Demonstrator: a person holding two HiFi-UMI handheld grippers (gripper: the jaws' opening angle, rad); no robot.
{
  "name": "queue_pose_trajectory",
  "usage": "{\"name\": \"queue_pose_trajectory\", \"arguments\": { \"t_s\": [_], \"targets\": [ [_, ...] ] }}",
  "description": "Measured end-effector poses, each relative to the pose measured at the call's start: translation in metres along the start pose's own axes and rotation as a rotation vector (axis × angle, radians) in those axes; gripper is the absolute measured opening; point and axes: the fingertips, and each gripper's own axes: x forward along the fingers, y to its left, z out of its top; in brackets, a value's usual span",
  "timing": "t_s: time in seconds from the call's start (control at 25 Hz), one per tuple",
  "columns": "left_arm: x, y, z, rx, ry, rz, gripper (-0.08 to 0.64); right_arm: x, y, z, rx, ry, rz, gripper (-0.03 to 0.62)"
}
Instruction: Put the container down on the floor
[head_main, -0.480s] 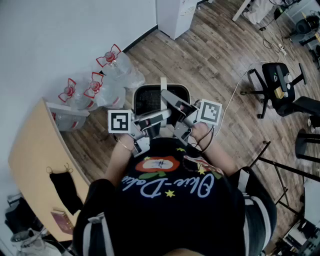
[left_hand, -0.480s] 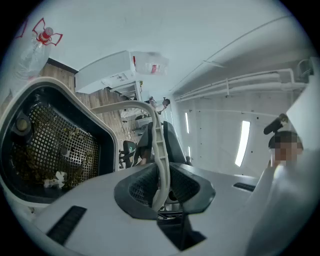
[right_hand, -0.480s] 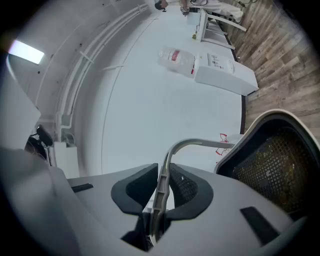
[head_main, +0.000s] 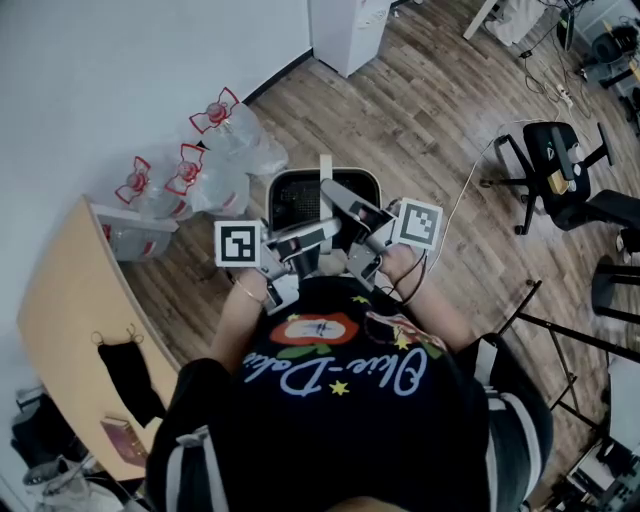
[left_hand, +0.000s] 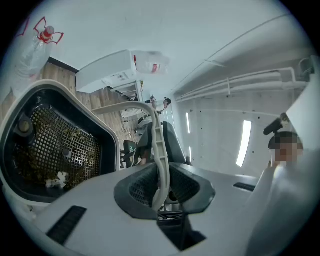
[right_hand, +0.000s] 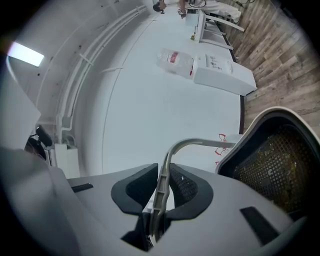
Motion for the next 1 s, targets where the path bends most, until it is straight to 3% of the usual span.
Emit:
{"name": "queue_pose_trajectory", "arguments": {
  "t_s": [0.28,0.6,1.0],
  "targets": [
    [0.01,0.003,-0.005,-0.04,-0.009,0.015,0.058,-0.01,-0.003,0.006,0.024,-0.005,0.007,0.063],
    [0.049,-0.001,-0.017,-0.015,-0.023,0.033,0.058,-0.043,-0.004,0.027,0.052,0.019,0.033,0.063],
    [0.089,-0.002,-0.026,0.01,-0.034,0.029,0.058,-0.073,-0.003,0.051,-0.025,0.038,0.062,0.064]
  ]
}}
